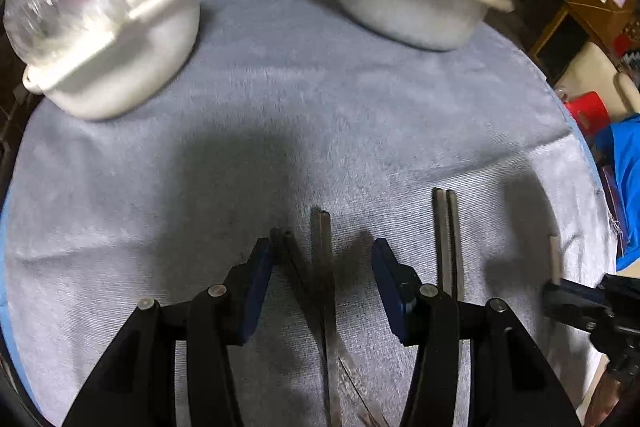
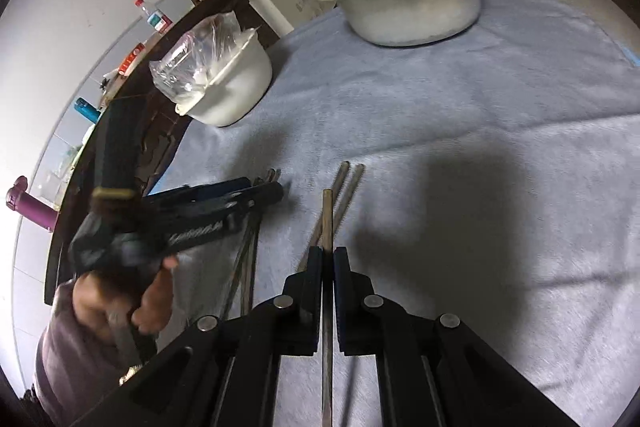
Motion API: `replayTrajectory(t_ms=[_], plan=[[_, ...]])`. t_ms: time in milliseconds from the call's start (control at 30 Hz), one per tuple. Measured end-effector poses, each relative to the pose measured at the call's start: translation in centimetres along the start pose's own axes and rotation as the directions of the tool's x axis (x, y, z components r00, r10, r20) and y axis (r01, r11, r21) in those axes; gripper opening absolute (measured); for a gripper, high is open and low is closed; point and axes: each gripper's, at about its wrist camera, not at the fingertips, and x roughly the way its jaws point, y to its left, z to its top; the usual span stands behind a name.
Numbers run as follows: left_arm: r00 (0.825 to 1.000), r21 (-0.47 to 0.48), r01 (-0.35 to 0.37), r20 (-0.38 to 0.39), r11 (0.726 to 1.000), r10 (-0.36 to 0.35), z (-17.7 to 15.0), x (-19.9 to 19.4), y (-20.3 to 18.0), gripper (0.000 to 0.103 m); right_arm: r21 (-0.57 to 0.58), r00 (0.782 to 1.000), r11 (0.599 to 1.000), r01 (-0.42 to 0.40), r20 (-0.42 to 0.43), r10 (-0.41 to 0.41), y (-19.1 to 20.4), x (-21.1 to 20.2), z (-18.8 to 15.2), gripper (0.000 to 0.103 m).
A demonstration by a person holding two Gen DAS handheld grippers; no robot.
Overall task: Organize utensils
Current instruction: 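Grasp a chopstick with the right gripper while the left gripper grasps another chopstick, then lift both chopsticks, lower them into the grey cup and open both grippers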
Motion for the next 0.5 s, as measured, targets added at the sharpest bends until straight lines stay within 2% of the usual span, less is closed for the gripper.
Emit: replayTrajectory(t_ms=[33,67,167,233,333,400,500], plan=[[1.0,0.008,-0.006,-0.003,1.0,0.006,-0.1,0.0,-0.1,0.037,0.0,1.0,1.0,0.005,0.0,-0.005,-0.1,0.1,-0.2,0.006],[1.0,0.013,-0.01,0.0,1.0,0.01,-0.2,-0.1,-0.3,0.021,0.004,1.0,1.0,0.009,-0.003,-0.009,-0.4,-0.1,-0.3,0.006],[0.999,0.02,0.038,0.001,0.999,-0.038,-0.7,-0.5,-0.7,0.006,0.022,1.0,0.999,0.029,-0.011,-0.029,-1.3,-0.4,-0.7,0.006],[0.999,0.061,0.019,0.044,0.998,-0.021,-1.2,-1.5,-1.4,0.006,0.029,1.0,0.999,0.027,-0.008,-0.027,-1.5,-0.7,-1.0,0.006],[0.993,0.047,0.079,0.084,0.996,-0.083,-1.7,-3.6,-1.2,0.005,0.018,1.0,1.0,0.018,0.008,-0.018,-0.9,-1.5,-1.2,0.006],[0.989,0.038,0.093,0.109,0.995,-0.097,-1.9,-4.9,-0.9,0.005,0.006,1.0,1.0,0.001,0.027,-0.001,-0.2,-2.2,-1.4,0.006],[0.975,0.024,0.144,0.168,0.989,-0.146,-2.7,-7.9,0.0,0.005,-0.021,0.998,1.0,-0.009,0.059,0.01,1.1,-3.4,-1.9,0.006]])
